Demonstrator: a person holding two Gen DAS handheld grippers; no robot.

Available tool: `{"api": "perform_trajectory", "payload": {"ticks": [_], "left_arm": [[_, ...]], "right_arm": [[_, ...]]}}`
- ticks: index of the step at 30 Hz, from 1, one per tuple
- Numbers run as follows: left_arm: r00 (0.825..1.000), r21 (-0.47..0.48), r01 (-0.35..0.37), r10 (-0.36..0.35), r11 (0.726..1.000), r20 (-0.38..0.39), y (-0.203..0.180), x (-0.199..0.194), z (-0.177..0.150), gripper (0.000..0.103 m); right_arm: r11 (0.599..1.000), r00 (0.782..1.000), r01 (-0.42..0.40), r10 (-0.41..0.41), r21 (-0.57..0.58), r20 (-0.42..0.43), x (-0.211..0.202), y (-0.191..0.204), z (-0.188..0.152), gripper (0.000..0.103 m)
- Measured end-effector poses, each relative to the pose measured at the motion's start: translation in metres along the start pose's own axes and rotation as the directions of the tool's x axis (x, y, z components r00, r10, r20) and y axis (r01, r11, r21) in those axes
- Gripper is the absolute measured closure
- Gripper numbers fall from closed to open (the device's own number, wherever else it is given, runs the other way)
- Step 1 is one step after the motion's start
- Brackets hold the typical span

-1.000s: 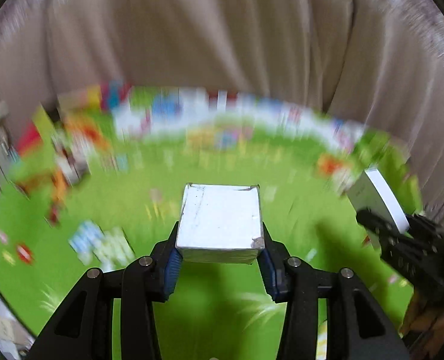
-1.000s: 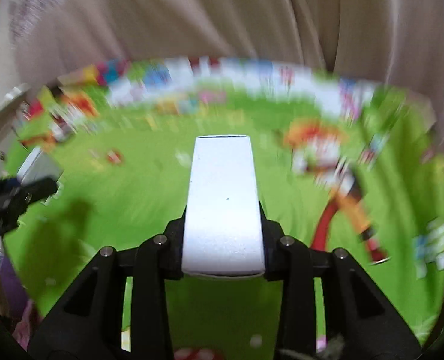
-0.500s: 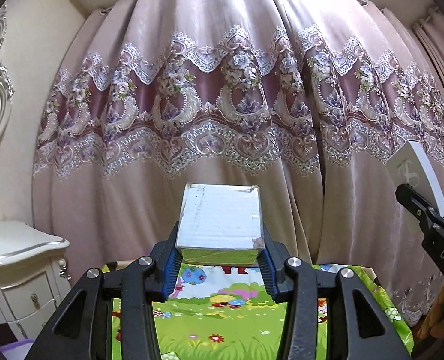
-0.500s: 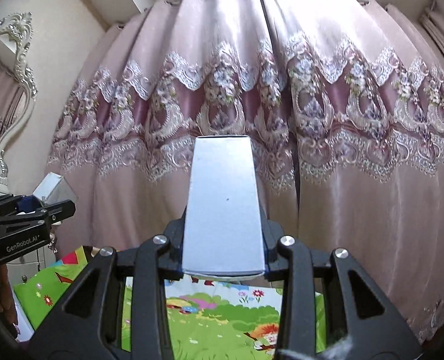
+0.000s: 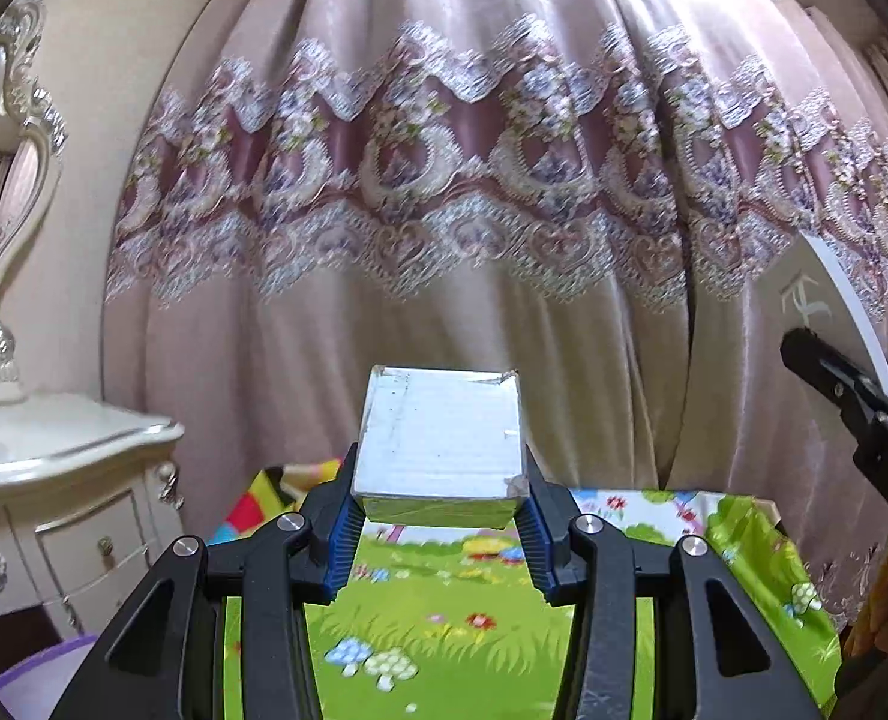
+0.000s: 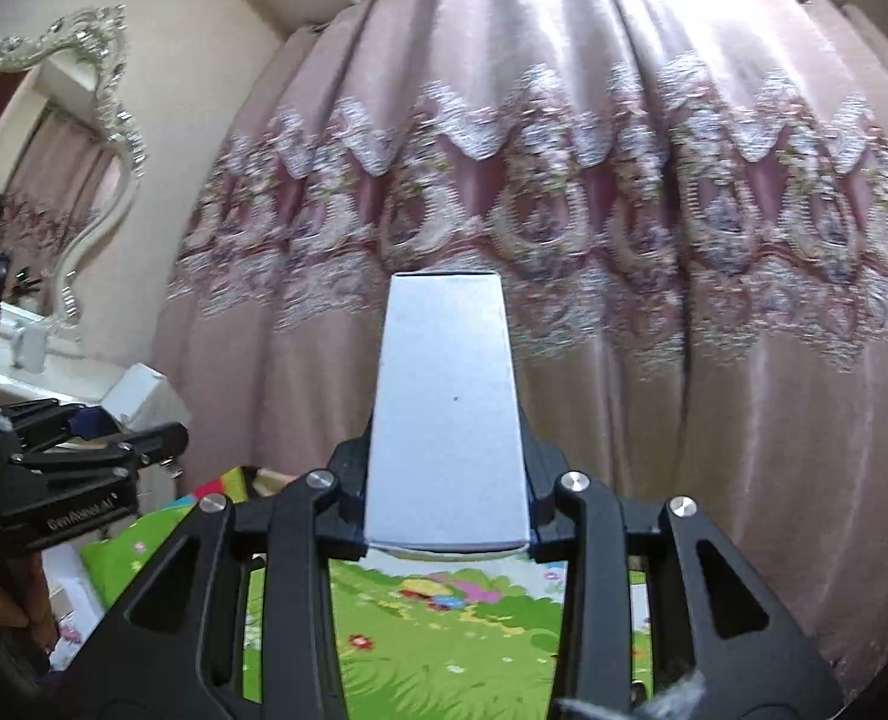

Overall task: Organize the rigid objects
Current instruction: 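Lift the white box and white cube and carry them to the storage box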

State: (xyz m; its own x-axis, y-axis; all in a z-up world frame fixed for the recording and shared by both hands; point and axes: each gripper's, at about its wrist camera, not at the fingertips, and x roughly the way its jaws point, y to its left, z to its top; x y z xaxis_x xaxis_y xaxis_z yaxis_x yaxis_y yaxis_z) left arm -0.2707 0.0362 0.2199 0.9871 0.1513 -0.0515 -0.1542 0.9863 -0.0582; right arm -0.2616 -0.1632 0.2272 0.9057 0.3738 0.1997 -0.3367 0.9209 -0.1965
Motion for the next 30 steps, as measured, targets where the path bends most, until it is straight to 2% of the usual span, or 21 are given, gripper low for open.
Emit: {"api": "perform_trajectory", "payload": {"ticks": [4, 8, 11, 16, 21, 24, 27, 29, 30], "left_arm": [[0.996, -0.034, -0.045, 0.042, 0.998, -0.082, 0.027, -0.002, -0.016, 0.057], [0.987, -0.056, -0.106, 0.098, 0.993, -0.128, 0.054, -0.009, -0.03, 0.056], [0.977, -0.071, -0.153, 0.14, 0.986, -0.161, 0.075, -0.015, -0.039, 0.056], [0.954, -0.092, -0.234, 0.211, 0.968, -0.211, 0.107, -0.028, -0.055, 0.057], [0.926, -0.102, -0.308, 0.274, 0.946, -0.259, 0.133, -0.039, -0.068, 0.057], [0.901, -0.106, -0.352, 0.305, 0.93, -0.309, 0.148, -0.044, -0.08, 0.056], [0.869, -0.113, -0.392, 0.328, 0.913, -0.37, 0.163, -0.047, -0.094, 0.056], [0.845, -0.111, -0.418, 0.341, 0.902, -0.411, 0.173, -0.047, -0.103, 0.057], [0.832, -0.115, -0.431, 0.346, 0.895, -0.433, 0.178, -0.047, -0.109, 0.057]], "right_arm": [[0.994, 0.992, -0.113, 0.113, 0.001, -0.046, 0.011, 0.026, -0.002, 0.064], [0.971, 0.968, -0.239, 0.237, -0.012, -0.089, 0.021, 0.063, -0.008, 0.064], [0.946, 0.941, -0.324, 0.32, -0.019, -0.11, 0.025, 0.088, -0.011, 0.064], [0.891, 0.882, -0.454, 0.447, -0.016, -0.147, 0.033, 0.128, -0.015, 0.064], [0.829, 0.811, -0.56, 0.548, 0.001, -0.206, 0.043, 0.163, -0.026, 0.064], [0.789, 0.761, -0.614, 0.596, 0.011, -0.255, 0.05, 0.183, -0.033, 0.064], [0.745, 0.697, -0.666, 0.64, 0.037, -0.323, 0.06, 0.203, -0.044, 0.063], [0.713, 0.644, -0.699, 0.662, 0.058, -0.383, 0.069, 0.22, -0.053, 0.064], [0.705, 0.629, -0.706, 0.667, 0.064, -0.399, 0.073, 0.226, -0.056, 0.064]]}}
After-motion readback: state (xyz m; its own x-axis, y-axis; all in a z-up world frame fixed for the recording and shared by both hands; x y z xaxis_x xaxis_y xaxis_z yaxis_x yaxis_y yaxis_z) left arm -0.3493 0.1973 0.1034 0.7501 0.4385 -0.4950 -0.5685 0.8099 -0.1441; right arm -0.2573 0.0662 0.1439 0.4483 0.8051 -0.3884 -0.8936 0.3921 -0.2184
